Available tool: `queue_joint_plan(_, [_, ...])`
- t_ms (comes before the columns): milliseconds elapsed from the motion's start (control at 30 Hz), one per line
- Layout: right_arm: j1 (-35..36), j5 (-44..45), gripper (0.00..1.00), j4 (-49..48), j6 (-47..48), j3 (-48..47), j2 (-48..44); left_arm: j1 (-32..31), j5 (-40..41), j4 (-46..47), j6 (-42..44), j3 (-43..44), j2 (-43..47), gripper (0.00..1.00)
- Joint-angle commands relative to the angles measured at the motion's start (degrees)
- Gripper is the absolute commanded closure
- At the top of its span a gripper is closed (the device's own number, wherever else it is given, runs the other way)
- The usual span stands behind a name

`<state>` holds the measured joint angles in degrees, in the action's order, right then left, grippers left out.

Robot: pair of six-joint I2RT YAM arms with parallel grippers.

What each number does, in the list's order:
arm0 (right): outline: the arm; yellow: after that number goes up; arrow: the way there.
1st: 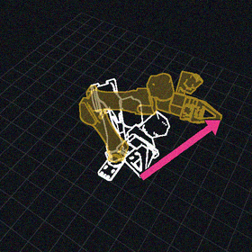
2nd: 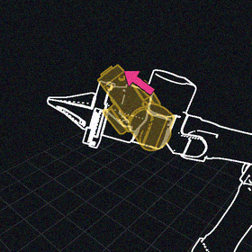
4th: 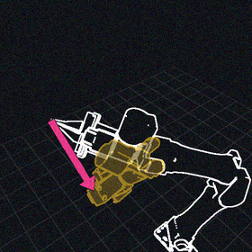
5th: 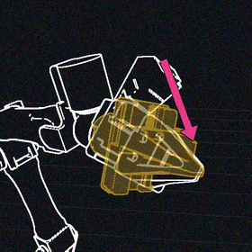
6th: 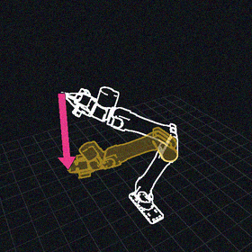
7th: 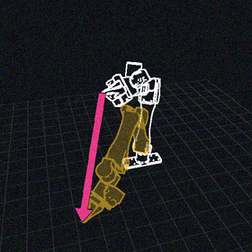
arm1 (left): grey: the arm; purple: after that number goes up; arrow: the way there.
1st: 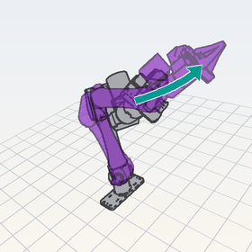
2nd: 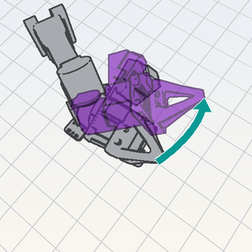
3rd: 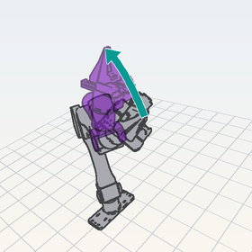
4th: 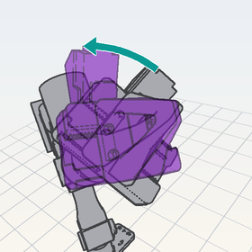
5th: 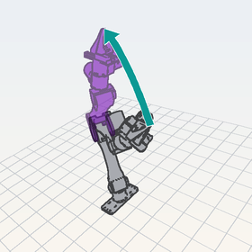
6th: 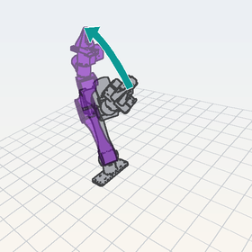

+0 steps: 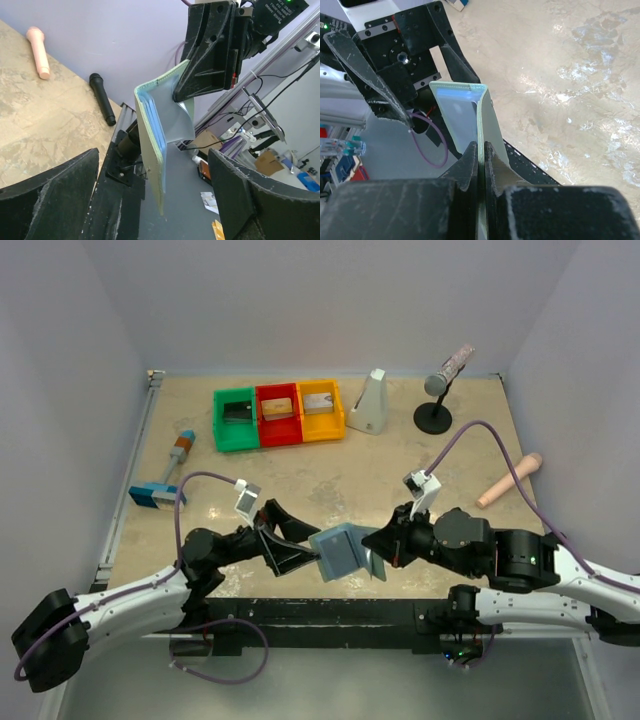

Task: Take the credit cards out of the card holder
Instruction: Open the card holder at the center of the board.

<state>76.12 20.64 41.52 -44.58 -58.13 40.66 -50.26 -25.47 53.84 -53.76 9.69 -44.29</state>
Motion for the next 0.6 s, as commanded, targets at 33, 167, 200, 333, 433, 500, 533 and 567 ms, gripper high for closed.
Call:
queue_joint_plan(33, [0.17, 3.79, 1.00, -5.13, -2.88, 0.91, -0.50, 0.16, -3.26, 12.16, -3.28, -0.64, -3.42, 0.12])
queue_joint_plan(167, [0.17, 4.32, 1.00, -5.92, -3.41, 1.44, -0.85, -0.10, -2.74, 12.34, -3.20, -0.12, -3.96, 0.15])
queue_joint_plan(200, [0.17, 4.49, 1.00, -6.27, -3.50, 1.70, -0.94, -0.19, -2.56, 11.47, -2.93, 0.15, -3.87, 0.16])
queue_joint_plan(333, [0.17, 4.23, 1.00, -7.59, -3.67, 2.49, -1.20, -1.07, -2.39, 3.31, 1.18, 3.31, -2.99, 0.25])
queue_joint_plan(433, [0.17, 3.79, 1.00, -9.34, -3.59, 3.28, -1.29, -1.42, -2.21, -1.02, 3.13, 4.98, -2.55, 0.36])
queue_joint_plan(500, [0.17, 3.61, 1.00, -9.79, -3.41, 3.64, -1.55, -1.42, -1.77, -1.20, 3.48, 4.72, -2.38, 0.46])
queue_joint_plan(533, [0.17, 3.53, 1.00, -9.88, -3.41, 3.81, -1.55, -1.42, -1.60, -1.37, 3.57, 4.63, -2.29, 0.51])
queue_joint_plan(567, [0.17, 3.35, 1.00, -10.05, -3.41, 3.99, -1.81, -1.42, -1.34, -1.46, 3.75, 4.37, -2.11, 0.56])
